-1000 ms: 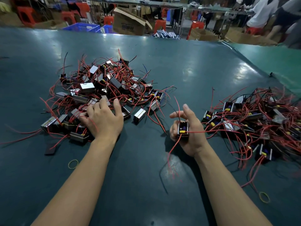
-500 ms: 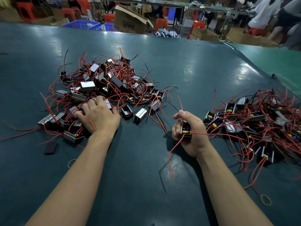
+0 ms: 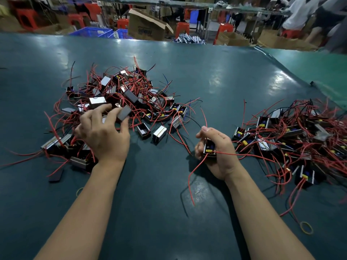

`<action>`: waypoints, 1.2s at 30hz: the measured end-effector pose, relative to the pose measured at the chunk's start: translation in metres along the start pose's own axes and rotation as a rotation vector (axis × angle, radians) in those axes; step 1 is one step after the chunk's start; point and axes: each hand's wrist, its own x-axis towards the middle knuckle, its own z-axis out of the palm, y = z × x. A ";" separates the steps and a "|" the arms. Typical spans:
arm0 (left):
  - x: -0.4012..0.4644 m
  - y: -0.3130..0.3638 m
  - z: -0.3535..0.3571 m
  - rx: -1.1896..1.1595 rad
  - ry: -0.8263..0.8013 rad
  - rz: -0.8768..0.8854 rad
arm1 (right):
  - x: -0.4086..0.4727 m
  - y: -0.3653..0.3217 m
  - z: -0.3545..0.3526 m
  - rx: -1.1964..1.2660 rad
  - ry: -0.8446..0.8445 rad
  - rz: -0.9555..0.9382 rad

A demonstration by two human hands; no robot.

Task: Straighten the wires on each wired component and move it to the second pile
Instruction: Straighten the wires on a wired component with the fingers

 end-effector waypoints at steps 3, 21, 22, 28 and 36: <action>0.001 0.003 -0.005 0.032 0.084 0.054 | 0.000 -0.001 0.001 -0.003 -0.002 0.014; -0.046 0.032 -0.031 -0.745 -0.675 0.445 | -0.006 -0.010 0.005 -0.011 -0.080 -0.013; -0.044 0.031 -0.031 -0.787 -0.625 0.340 | -0.006 -0.011 0.005 -0.034 -0.082 -0.028; -0.042 0.033 -0.027 -0.646 -0.387 0.127 | -0.010 -0.015 0.001 -0.124 -0.042 -0.086; -0.041 0.033 -0.020 -0.616 -0.604 0.087 | -0.009 -0.013 0.006 -0.305 0.075 -0.181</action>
